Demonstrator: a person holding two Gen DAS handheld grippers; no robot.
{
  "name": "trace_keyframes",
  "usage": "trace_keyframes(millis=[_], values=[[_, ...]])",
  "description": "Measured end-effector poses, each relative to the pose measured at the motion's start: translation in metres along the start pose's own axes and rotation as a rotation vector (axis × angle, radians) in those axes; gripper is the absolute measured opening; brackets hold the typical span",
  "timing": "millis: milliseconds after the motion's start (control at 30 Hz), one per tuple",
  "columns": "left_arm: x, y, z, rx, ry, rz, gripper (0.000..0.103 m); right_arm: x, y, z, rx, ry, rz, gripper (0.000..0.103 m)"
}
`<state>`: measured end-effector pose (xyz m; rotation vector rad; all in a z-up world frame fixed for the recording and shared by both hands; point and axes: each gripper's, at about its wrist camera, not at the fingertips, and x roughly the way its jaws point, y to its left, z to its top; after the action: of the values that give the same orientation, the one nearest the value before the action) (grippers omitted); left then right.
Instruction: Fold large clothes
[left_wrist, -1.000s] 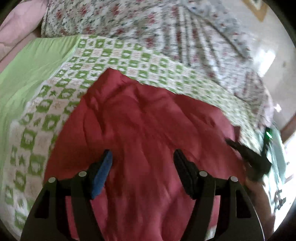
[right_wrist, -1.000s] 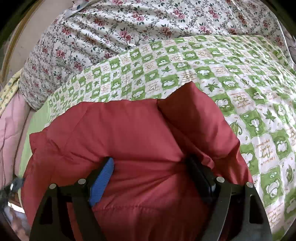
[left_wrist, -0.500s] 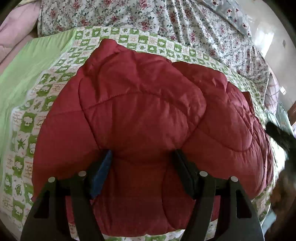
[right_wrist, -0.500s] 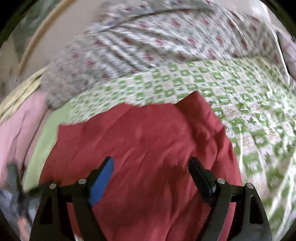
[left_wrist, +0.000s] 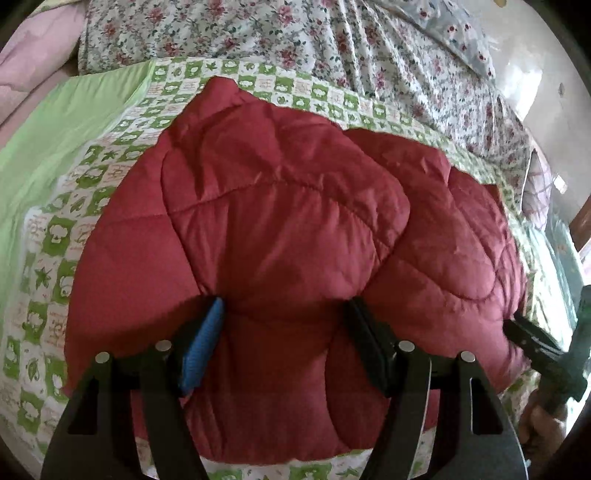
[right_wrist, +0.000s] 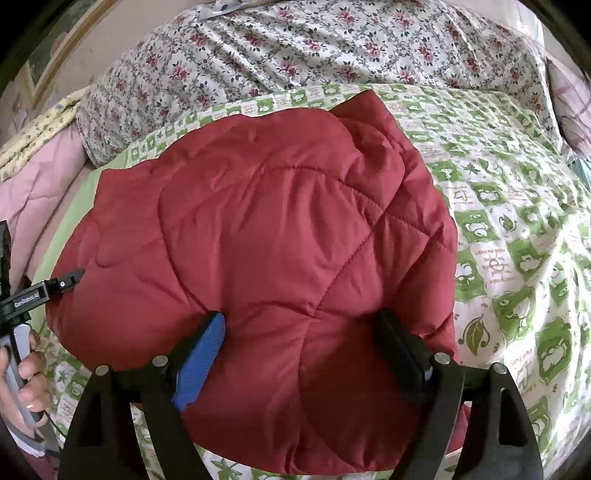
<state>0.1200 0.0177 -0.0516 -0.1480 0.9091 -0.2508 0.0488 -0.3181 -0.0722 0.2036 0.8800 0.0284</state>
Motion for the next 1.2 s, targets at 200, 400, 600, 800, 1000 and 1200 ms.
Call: trace_keyframes(millis=[200,400,600,800,1000,1200], values=[[-0.03,-0.001,-0.014,-0.015,-0.026,-0.038,0.069,-0.001,-0.001,-0.006,0.011,-0.017,0.008,0.084],[-0.042,-0.018,-0.027,0.048,-0.033,-0.039,0.069,-0.003,0.0,-0.01,0.015,-0.034,0.005,0.084],[-0.039,-0.026,-0.028,0.08,-0.025,0.016,0.069,-0.022,0.011,-0.014,0.006,-0.072,-0.057,0.088],[-0.029,-0.03,-0.027,0.097,0.001,0.038,0.071,-0.04,0.059,-0.016,-0.141,-0.114,-0.024,0.086],[-0.008,-0.029,-0.03,0.107,0.029,0.063,0.079,0.004,0.047,-0.015,-0.125,-0.018,-0.039,0.097],[0.001,-0.031,-0.024,0.102,0.037,0.07,0.083,0.01,0.041,-0.01,-0.111,-0.006,-0.022,0.098]])
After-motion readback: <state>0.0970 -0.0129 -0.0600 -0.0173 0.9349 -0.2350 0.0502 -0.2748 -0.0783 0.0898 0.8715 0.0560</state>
